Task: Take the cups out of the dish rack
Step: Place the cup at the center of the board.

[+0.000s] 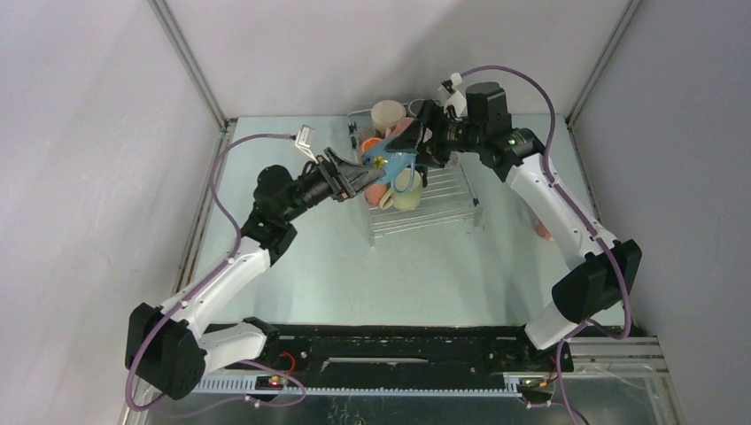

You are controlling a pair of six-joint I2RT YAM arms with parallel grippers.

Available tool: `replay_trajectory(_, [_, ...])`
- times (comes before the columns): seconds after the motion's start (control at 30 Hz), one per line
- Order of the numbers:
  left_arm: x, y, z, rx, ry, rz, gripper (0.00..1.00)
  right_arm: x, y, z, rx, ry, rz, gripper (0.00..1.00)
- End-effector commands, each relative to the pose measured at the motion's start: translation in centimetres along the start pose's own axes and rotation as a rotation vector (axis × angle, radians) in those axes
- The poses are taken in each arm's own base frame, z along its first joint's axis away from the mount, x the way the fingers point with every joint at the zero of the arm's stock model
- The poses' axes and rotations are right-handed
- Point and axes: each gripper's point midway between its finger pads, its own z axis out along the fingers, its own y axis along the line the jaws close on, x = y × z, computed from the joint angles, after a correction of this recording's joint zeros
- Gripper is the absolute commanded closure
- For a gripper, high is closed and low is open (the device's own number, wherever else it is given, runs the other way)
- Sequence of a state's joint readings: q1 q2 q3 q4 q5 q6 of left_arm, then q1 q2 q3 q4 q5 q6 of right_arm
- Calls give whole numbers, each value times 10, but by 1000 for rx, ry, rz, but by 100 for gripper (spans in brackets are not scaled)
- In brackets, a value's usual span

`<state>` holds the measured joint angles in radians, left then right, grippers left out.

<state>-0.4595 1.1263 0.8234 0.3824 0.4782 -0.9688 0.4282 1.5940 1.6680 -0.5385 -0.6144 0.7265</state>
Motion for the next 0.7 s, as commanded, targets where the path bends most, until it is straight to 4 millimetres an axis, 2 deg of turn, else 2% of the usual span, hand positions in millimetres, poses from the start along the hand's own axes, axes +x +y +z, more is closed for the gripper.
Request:
replay_trajectory(0.0, [-11, -23, -5, 104, -44, 28, 14, -8, 54, -18, -196, -38, -34, 82])
replay_trajectory(0.37, [-21, -53, -6, 242, -76, 35, 45, 6, 66, -13, -331, 32, 49, 83])
replay_trajectory(0.53, [-22, -56, -5, 263, -80, 26, 57, 15, 67, -11, -375, 61, 84, 83])
replay_trajectory(0.67, [-23, -57, -4, 272, -79, 20, 70, 23, 62, -9, -375, 74, 105, 83])
